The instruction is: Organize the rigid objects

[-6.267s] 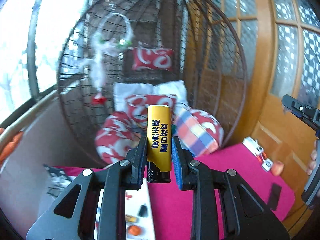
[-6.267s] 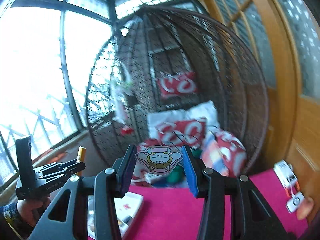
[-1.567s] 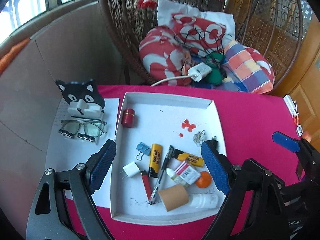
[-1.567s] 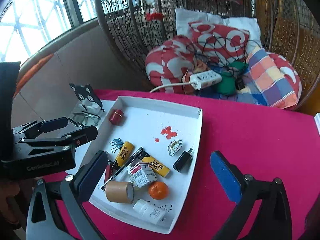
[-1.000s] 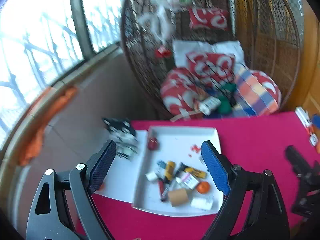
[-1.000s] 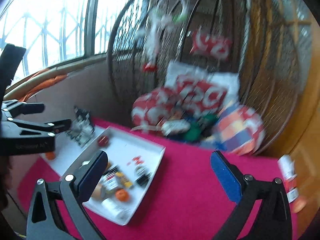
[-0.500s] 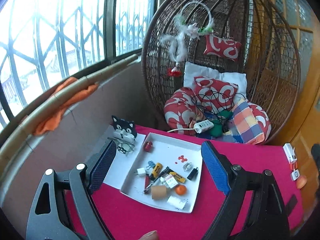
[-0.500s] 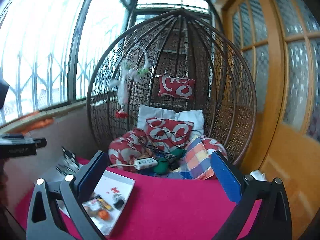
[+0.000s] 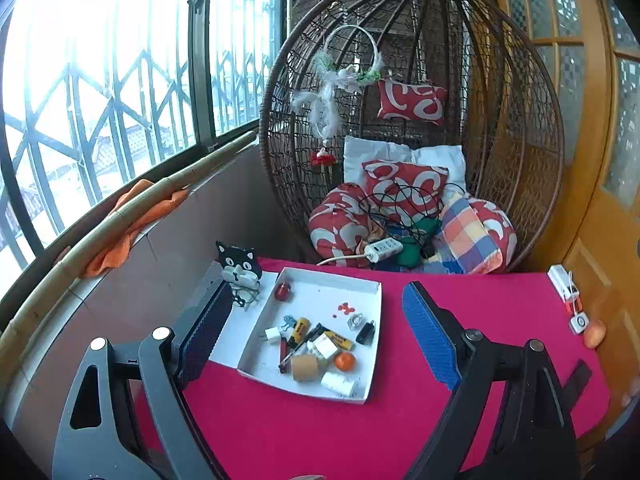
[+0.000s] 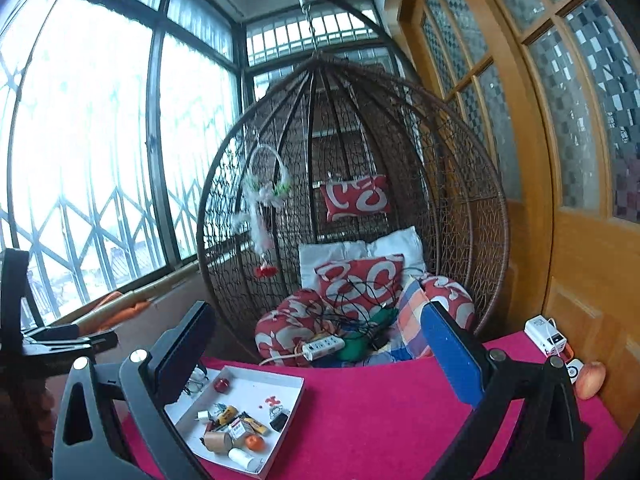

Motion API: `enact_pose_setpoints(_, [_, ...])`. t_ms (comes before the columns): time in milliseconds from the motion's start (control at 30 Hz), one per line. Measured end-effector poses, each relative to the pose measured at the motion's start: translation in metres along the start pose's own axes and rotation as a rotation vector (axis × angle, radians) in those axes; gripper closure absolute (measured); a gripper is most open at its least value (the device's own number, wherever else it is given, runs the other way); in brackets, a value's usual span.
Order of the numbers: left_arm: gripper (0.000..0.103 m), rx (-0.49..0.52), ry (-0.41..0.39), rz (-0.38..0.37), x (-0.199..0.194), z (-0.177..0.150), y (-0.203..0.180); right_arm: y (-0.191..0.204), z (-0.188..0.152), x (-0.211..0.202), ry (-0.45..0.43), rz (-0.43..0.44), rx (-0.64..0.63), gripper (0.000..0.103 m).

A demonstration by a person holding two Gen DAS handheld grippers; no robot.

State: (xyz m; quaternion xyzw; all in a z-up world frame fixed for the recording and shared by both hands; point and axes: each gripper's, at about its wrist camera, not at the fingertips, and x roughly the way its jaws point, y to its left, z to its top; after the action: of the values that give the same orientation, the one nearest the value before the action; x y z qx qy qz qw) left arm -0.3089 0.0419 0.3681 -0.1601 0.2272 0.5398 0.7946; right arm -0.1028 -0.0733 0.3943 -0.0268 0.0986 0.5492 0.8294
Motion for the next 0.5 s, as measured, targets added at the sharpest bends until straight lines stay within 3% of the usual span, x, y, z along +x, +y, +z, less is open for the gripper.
enact_pose_setpoints(233, [0.015, 0.010, 0.019, -0.065, -0.009, -0.013, -0.015, -0.006, -0.009, -0.007, 0.046, 0.046, 0.043, 0.000])
enact_pose_setpoints(500, [0.015, 0.010, 0.018, -0.061, -0.016, -0.017, -0.023, -0.004, -0.014, -0.010, 0.071, 0.042, 0.034, 0.000])
